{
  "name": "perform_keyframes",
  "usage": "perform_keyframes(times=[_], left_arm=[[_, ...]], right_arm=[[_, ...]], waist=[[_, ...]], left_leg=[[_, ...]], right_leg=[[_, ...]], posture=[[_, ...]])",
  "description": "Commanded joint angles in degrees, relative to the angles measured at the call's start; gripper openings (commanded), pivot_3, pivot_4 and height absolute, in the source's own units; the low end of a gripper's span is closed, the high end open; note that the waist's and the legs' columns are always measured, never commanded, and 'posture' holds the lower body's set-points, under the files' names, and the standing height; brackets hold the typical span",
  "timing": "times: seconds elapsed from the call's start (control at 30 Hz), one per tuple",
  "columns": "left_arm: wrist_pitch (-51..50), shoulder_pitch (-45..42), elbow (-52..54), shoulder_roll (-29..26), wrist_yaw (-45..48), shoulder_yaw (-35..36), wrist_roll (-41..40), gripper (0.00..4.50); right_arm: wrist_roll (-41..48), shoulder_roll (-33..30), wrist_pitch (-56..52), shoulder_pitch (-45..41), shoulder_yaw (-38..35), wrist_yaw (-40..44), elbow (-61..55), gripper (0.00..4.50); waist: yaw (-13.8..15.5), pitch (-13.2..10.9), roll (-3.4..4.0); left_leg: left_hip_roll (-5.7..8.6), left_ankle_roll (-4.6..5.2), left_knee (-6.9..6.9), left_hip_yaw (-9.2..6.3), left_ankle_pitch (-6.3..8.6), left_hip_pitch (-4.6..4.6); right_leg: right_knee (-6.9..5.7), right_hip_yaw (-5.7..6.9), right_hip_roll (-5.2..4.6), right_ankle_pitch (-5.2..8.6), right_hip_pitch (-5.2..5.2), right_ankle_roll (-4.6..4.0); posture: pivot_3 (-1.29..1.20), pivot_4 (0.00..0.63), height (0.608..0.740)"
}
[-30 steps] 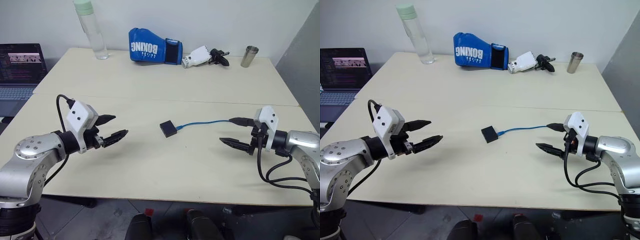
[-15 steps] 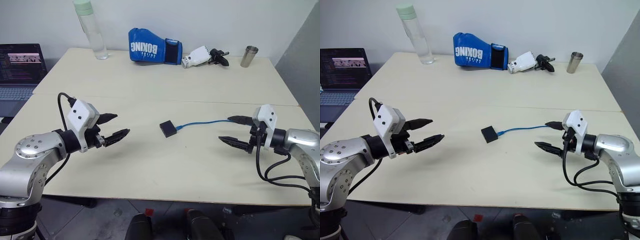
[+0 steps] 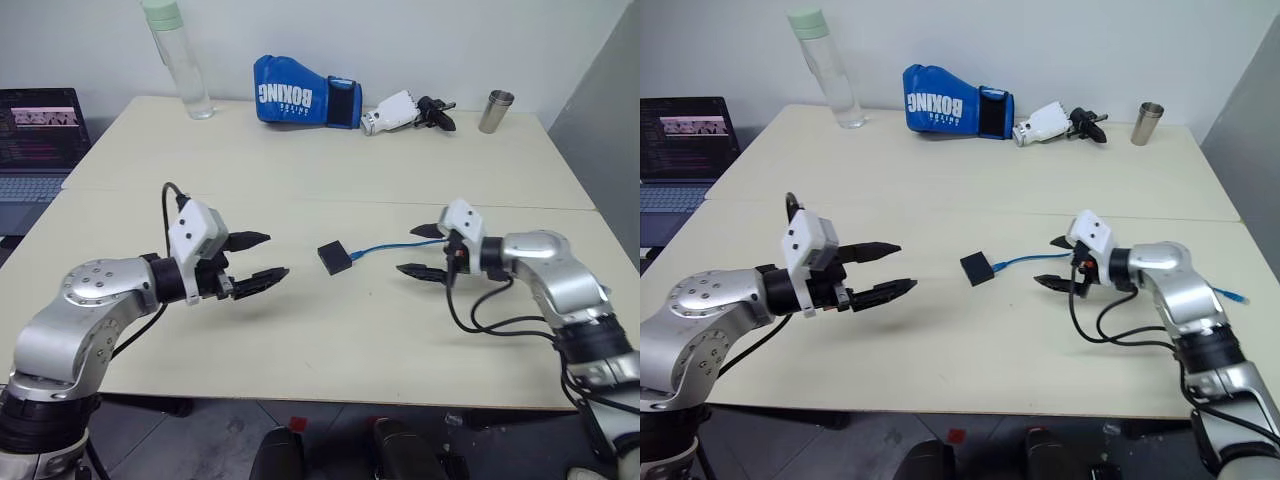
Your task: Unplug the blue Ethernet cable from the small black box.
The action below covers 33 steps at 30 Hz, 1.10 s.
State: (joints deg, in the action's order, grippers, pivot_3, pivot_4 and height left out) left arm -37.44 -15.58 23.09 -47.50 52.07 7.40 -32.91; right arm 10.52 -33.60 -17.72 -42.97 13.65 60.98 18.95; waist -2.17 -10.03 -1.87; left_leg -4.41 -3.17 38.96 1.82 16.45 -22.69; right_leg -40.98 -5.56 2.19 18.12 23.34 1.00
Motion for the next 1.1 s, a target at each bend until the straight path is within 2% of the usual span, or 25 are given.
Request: perform_keyframes(times=[0.03, 0.27, 0.53, 0.83, 1.1], left_arm=[[1.24, -0.26, 2.54, -0.42, 1.23, -1.87, 0.32, 3.75], [2.18, 0.7, 2.87, -0.74, 1.36, -2.26, 1.31, 3.75], [3.36, 1.9, 2.94, -0.97, 1.49, -2.25, 2.48, 3.75], [4.83, 2.13, 2.06, -0.66, 2.46, -3.18, 3.65, 3.83], [5.89, 3.03, -1.25, -1.53, 4.0, -1.31, 4.34, 3.83]], right_arm=[[-4.4, 3.57, 6.65, -7.24, 2.96, 2.85, 11.59, 4.49], [-10.38, 10.69, 14.39, -17.01, 5.83, 6.14, 31.03, 4.49], [-16.78, 15.52, 22.86, -22.33, 7.46, 5.46, 43.55, 4.49], [-19.29, 17.49, 25.46, -23.47, 6.69, 5.17, 48.56, 2.71], [-19.23, 16.6, 26.27, -20.98, 6.04, 6.91, 45.16, 0.9]], waist=[[-0.12, 0.0, 0.01], [-0.37, -0.02, 0.03], [-0.79, -0.02, 0.04], [-1.16, -0.02, 0.04], [-1.16, -0.02, 0.04]], left_leg=[[0.01, -0.01, 0.0, -0.01, 0.0, 0.0], [-0.04, -0.02, -0.02, -0.03, -0.01, -0.04], [-0.03, -0.11, -0.02, -0.1, -0.06, -0.04], [-0.03, -0.13, -0.02, -0.14, -0.07, 0.04], [-0.03, -0.08, -0.02, -0.14, -0.04, 0.1]], right_leg=[[-0.01, -0.01, -0.01, 0.0, 0.01, 0.0], [0.01, 0.06, -0.19, 0.02, 0.04, -0.03], [-0.02, 0.08, -0.23, 0.01, 0.04, -0.03], [-0.15, 0.07, -0.22, 0.01, 0.02, -0.03], [-0.15, 0.06, -0.22, 0.01, -0.03, -0.03]], posture=[[0.0, 0.15, 0.74], [0.0, 0.15, 0.74], [0.0, 0.15, 0.74], [0.0, 0.15, 0.74], [0.0, 0.15, 0.74]])
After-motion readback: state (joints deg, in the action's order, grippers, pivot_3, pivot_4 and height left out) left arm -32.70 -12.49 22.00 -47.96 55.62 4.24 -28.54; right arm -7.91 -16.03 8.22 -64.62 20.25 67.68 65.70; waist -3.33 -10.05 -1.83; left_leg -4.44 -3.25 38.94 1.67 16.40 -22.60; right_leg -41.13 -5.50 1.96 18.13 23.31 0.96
